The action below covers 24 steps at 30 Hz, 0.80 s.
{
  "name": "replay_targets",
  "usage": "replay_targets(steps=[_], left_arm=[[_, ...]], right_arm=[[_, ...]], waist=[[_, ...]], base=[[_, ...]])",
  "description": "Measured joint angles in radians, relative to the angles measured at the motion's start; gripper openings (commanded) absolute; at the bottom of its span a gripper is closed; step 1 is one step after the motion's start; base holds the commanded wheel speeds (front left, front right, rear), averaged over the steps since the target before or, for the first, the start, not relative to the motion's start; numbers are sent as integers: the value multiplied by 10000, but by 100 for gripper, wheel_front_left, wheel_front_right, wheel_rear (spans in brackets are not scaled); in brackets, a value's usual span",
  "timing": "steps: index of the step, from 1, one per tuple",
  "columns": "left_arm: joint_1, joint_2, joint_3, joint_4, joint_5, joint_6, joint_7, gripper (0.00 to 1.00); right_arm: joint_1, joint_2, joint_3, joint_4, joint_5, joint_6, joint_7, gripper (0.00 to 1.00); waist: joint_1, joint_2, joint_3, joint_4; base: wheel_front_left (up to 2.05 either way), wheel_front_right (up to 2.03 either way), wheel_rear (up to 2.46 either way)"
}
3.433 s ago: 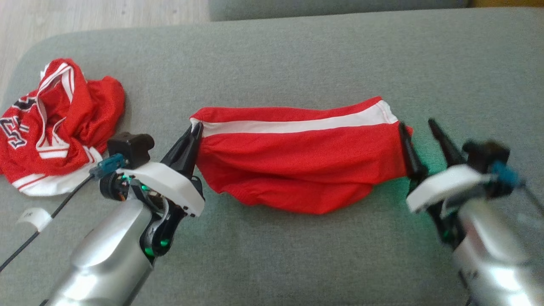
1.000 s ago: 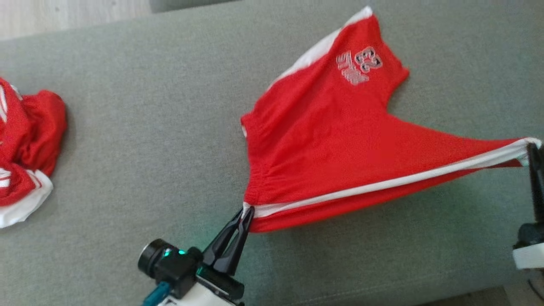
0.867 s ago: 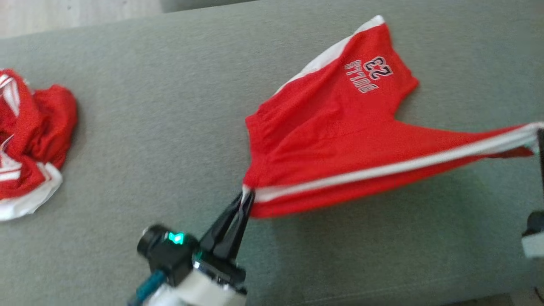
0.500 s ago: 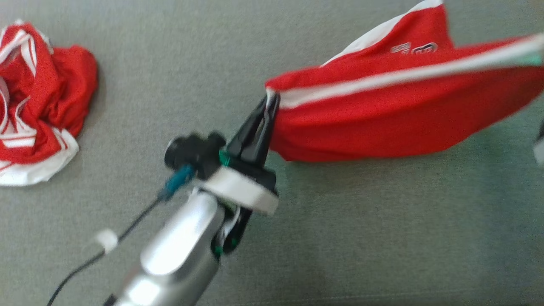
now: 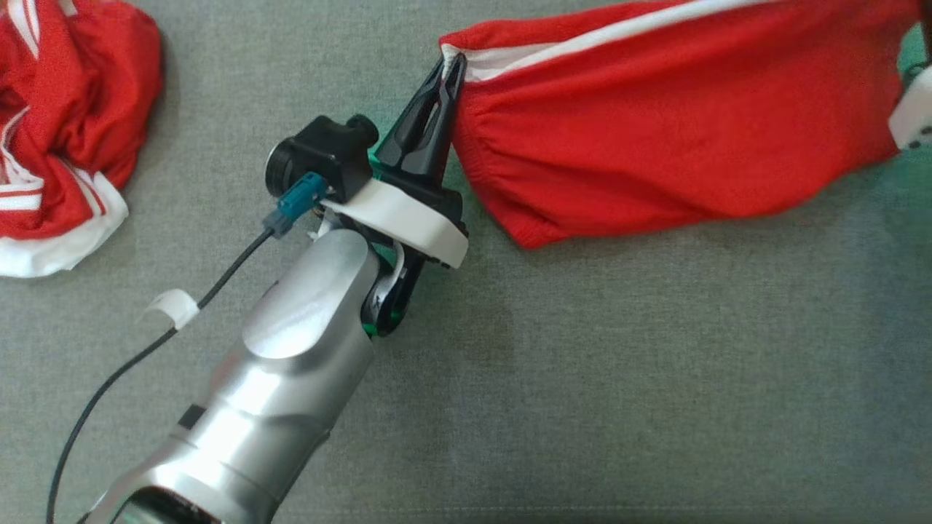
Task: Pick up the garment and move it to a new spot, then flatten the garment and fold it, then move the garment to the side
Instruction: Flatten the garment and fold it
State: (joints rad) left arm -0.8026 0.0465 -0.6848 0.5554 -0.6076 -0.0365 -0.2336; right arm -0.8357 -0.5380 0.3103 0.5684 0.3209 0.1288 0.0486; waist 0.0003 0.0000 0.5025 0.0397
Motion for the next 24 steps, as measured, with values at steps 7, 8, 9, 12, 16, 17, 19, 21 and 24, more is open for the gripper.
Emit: replay_targets(steps=[7, 8, 9, 12, 16, 17, 19, 21, 24], left_arm=[[-68, -19, -63, 230, 502, 224, -174, 100], [0, -27, 77, -17, 719, 366, -186, 100], [115, -27, 207, -322, 955, 485, -190, 100], [890, -19, 815, -1337, 1657, 945, -219, 100], [2128, -4, 1511, -2456, 2184, 1327, -232, 100], [2530, -2, 1720, -2786, 2370, 1417, -232, 100], [3235, 6, 2057, -3432, 2685, 1528, -232, 100], [3799, 12, 2289, -3981, 2995, 1599, -232, 100], [4444, 8, 2475, -4481, 3348, 1599, -232, 100]], right_arm=[[-366, 426, 387, 1616, 796, 0, -1068, 100], [-356, 487, 337, 1848, 961, 0, -1183, 100], [-346, 545, 324, 2061, 1116, 0, -1235, 100], [-245, 658, 276, 2738, 1515, 0, -1216, 100], [93, 692, 236, 3381, 1942, 0, -924, 100], [200, 736, 234, 3503, 2144, 0, -855, 100], [221, 786, 224, 3597, 2598, -8, -596, 65], [218, 784, 309, 3649, 2991, -19, -339, 1], [275, 805, 606, 3632, 3549, -19, -163, 0]], waist=[[-2, 0, 70, 20], [-3, 0, 25, 16], [-3, 0, -23, 9], [-3, 0, -191, -3], [-4, 0, -331, 95], [-4, 0, -372, 154], [-5, 0, -473, 276], [-5, 0, -591, 395], [-4, 0, -824, 530]], base=[[0, 0, 0], [0, 0, 0], [0, 0, 0], [0, 0, 0], [0, 0, 0], [0, 0, 0], [0, 0, 0], [0, 0, 0], [0, 0, 0]])
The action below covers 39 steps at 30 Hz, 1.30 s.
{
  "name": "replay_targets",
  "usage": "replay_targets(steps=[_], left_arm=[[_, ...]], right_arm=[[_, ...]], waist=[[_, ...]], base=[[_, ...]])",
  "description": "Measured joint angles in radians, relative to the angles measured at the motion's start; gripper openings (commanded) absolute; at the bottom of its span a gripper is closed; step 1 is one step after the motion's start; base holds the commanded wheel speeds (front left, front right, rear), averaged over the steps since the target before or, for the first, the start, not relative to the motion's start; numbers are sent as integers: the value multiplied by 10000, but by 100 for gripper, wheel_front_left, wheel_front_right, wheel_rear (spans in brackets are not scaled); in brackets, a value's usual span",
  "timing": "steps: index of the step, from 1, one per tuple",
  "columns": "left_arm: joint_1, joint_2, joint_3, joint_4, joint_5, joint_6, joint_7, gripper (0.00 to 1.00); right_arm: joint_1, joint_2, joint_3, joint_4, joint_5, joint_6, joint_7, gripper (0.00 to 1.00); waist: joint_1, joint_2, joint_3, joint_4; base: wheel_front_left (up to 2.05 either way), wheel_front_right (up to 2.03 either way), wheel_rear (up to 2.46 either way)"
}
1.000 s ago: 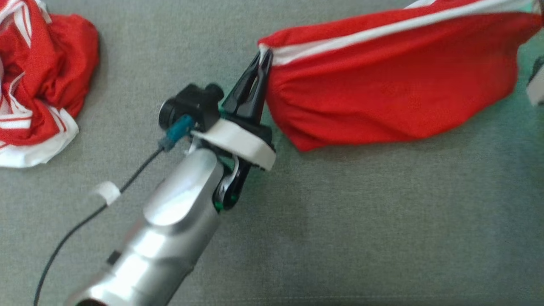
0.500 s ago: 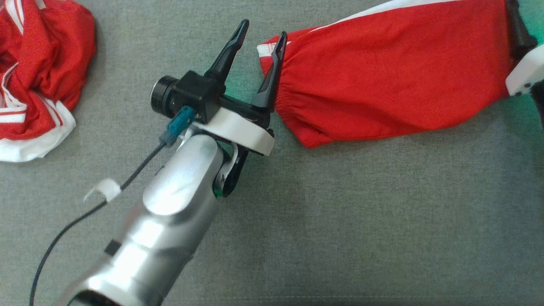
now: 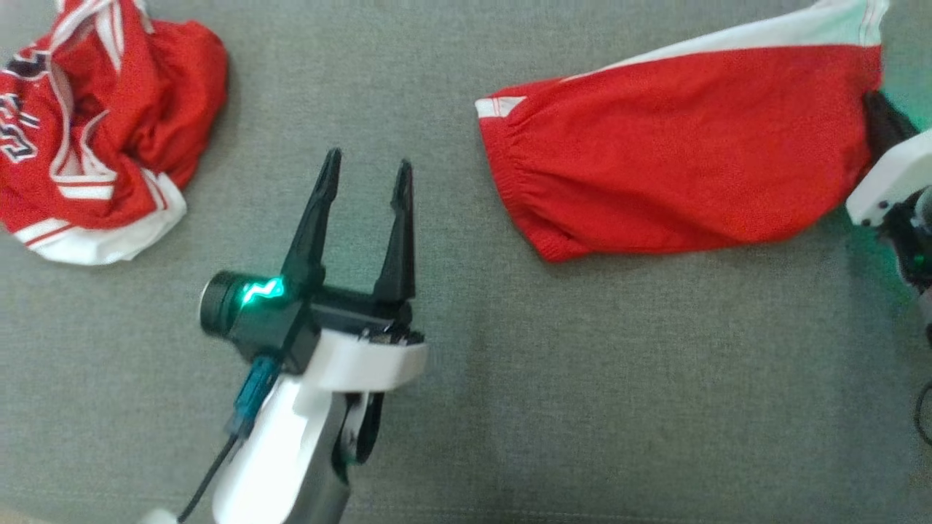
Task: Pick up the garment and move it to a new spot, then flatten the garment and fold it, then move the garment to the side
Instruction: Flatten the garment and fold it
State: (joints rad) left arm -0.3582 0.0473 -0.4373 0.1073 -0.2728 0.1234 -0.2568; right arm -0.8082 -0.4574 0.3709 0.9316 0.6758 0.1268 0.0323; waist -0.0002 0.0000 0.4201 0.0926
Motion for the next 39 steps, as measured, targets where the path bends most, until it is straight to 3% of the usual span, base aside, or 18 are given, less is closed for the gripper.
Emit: replay_targets(steps=[7, 15, 20, 26, 27, 28, 34, 39], left_arm=[[987, 4, 619, -380, 278, -15, 0, 100], [1609, 4, 1005, -477, 474, -215, 0, 100], [1638, 2, 1066, -477, 558, -311, 0, 100], [1638, 2, 1089, -464, 560, -414, 0, 100], [1638, 0, 1089, -458, 560, -445, 0, 100], [1638, 0, 1085, -451, 560, -447, 0, 100], [1555, 10, 255, 437, 489, -1122, 0, 100], [557, 12, -717, 1728, -520, -1607, 105, 100]], right_arm=[[581, -111, 671, 121, 562, 0, -236, 0], [1152, -955, 834, 343, 1020, 0, -602, 0], [1538, -1463, 834, 451, 1216, 0, -690, 0], [1546, -1492, 834, 449, 1335, 0, -767, 0], [1546, -1480, 834, 533, 1323, 0, -767, 35], [1546, -1463, 832, 625, 1292, 0, -782, 100], [1360, -1055, 798, 993, 556, 0, -1875, 100], [969, -506, 890, 617, 73, 0, -2343, 100]], waist=[[0, 0, -777, 37], [0, 0, -1551, -570], [0, 0, -1657, -817], [2, 0, -1658, -835], [2, 0, -1659, -822], [2, 0, -1661, -803], [2, 0, -1609, -734], [2, 0, -1491, -1145]], base=[[0, 0, 0], [0, 0, 0], [0, 0, 0], [0, 0, 0], [0, 0, 0], [0, 0, 0], [0, 0, 0], [0, 0, 0]])
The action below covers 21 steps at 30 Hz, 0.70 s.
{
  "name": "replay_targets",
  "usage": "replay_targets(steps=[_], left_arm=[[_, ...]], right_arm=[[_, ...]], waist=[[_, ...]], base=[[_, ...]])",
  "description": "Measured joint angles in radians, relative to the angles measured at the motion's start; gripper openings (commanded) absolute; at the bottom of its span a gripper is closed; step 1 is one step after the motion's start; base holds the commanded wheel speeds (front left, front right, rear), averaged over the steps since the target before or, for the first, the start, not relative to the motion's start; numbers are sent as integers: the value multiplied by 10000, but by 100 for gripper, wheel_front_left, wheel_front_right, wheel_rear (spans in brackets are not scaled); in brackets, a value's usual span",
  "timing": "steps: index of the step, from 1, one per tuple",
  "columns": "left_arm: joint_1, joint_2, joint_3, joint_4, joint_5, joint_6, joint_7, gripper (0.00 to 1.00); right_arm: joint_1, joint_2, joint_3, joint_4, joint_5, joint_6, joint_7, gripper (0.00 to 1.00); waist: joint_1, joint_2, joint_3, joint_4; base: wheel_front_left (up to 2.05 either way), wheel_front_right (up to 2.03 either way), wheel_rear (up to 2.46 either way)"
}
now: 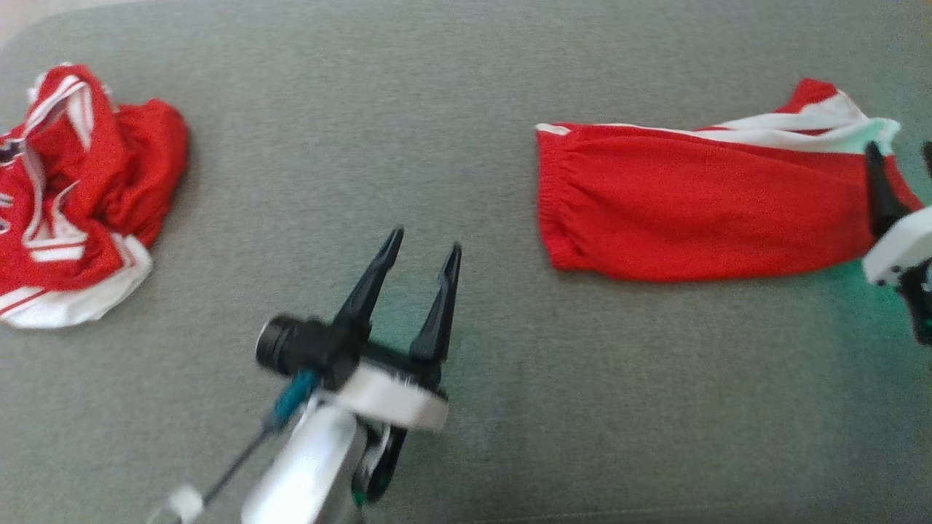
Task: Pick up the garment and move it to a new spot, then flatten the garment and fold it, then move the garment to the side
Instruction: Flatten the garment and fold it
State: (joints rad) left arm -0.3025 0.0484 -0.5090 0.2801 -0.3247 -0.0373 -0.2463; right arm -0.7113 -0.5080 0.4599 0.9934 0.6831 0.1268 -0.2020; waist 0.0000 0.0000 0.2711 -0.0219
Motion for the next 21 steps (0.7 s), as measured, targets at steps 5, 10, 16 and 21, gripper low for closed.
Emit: replay_targets(steps=[5, 10, 16, 21], left_arm=[[-1921, -12, -713, 1279, -1446, -219, 558, 100], [-3340, -29, -1083, 2763, -2834, -228, 1576, 100], [-4516, -44, -1129, 4291, -3944, -10, 2598, 100], [-5108, -56, -1221, 4995, -5281, -351, 3139, 52]], right_arm=[[29, 326, 173, -520, -276, 0, -165, 100], [90, 535, 192, -1001, -447, 0, -274, 100], [329, 621, 148, -1300, -554, 0, -282, 100], [525, 633, -96, -1358, -589, 0, -284, 100]], waist=[[0, 0, 164, -632], [0, 0, 346, -1324], [1, 0, 597, -1999], [1, 0, 901, -2470]], base=[[0, 0, 0], [0, 0, 0], [0, 0, 0], [0, 0, 0]])
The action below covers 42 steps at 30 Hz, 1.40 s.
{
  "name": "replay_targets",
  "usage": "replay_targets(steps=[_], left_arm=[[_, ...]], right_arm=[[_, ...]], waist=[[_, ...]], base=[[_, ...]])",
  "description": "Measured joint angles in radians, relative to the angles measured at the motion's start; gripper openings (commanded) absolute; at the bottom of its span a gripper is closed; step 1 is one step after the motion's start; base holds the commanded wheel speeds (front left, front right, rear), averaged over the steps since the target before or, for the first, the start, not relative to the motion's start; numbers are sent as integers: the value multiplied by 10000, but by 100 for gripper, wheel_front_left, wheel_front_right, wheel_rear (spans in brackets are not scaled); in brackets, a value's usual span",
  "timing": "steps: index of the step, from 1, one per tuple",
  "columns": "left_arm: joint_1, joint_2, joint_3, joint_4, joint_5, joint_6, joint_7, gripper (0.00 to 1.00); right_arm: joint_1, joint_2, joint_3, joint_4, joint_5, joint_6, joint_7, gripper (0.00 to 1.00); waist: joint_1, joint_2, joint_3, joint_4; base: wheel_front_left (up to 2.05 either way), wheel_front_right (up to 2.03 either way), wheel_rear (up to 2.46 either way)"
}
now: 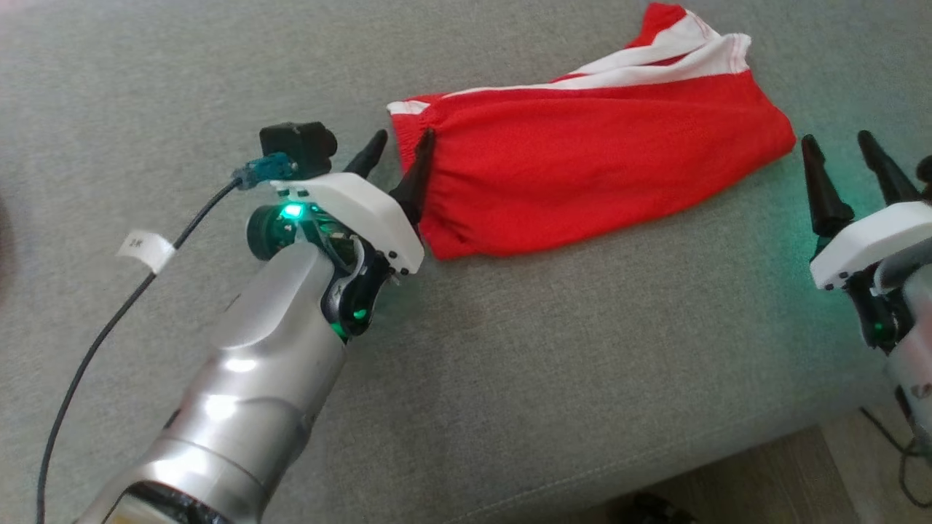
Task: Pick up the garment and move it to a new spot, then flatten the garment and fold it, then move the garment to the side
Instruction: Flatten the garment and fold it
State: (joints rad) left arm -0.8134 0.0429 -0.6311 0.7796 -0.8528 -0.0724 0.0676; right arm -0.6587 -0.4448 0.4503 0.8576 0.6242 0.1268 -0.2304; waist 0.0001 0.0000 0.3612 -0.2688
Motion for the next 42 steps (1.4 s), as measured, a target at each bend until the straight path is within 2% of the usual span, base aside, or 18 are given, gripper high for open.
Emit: replay_targets(steps=[1, 2, 5, 9, 12, 14, 17, 20, 26, 30, 38, 42], left_arm=[[-49, 2, -111, 38, -234, -69, 82, 16], [-72, 2, -228, 42, -408, -153, 100, 0], [-88, 13, -1037, -481, -249, -437, -876, 0], [-187, 123, -2769, -1580, 1331, -522, -1883, 0], [48, 357, -4412, -2824, 2067, -523, -1866, 0], [517, 642, -5490, -3519, 2357, -525, -1480, 0], [1557, 1145, -6351, -4029, 2631, -591, -970, 0], [2121, 1593, -6483, -4071, 3039, -456, -853, 0], [2172, 1745, -6470, -4679, 3135, -96, -922, 0], [2308, 2153, -6289, -5173, 3001, 219, -947, 0], [2658, 3267, -5473, -6341, 2587, 1118, -863, 0], [2710, 3601, -5125, -6752, 2309, 1306, -865, 0]], right_arm=[[6, -2, -58, -8, -2, 0, -2, 100], [16, 0, -115, -17, -4, 0, -2, 100], [203, 0, -451, -40, -10, 0, -88, 100], [573, -27, -780, -63, -67, 0, -90, 100], [850, -31, -997, -92, -102, 0, -104, 100], [1022, -29, -1099, -125, -115, 0, -104, 100], [1234, -15, -1189, -253, -186, 0, -96, 100], [1340, 29, -1256, -449, -186, 0, -67, 100], [1753, 75, -1281, -844, -184, 0, 81, 100], [2118, 46, -1014, -1434, -38, 0, 150, 100], [2577, -537, -727, -2406, 639, 0, 240, 100], [2723, -704, -623, -2466, 940, 0, 384, 100]], waist=[[1, 0, 49, -52], [0, 0, 85, -88], [0, 0, 74, -12], [0, 0, -58, 269], [-1, 0, -225, 506], [-2, 0, -343, 642], [-3, 0, -487, 819], [-3, 0, -535, 936], [-2, 0, -571, 1251], [-2, 0, -675, 1440], [-2, 0, -856, 1826], [-2, 0, -812, 2050]], base=[[0, 0, 0], [0, 0, 0], [0, 0, 0], [0, 0, 0], [0, 0, 0], [0, 0, 0], [0, 0, 0], [0, 0, 0], [0, 0, 0], [0, 0, 0], [0, 0, 0], [0, 0, 0]])
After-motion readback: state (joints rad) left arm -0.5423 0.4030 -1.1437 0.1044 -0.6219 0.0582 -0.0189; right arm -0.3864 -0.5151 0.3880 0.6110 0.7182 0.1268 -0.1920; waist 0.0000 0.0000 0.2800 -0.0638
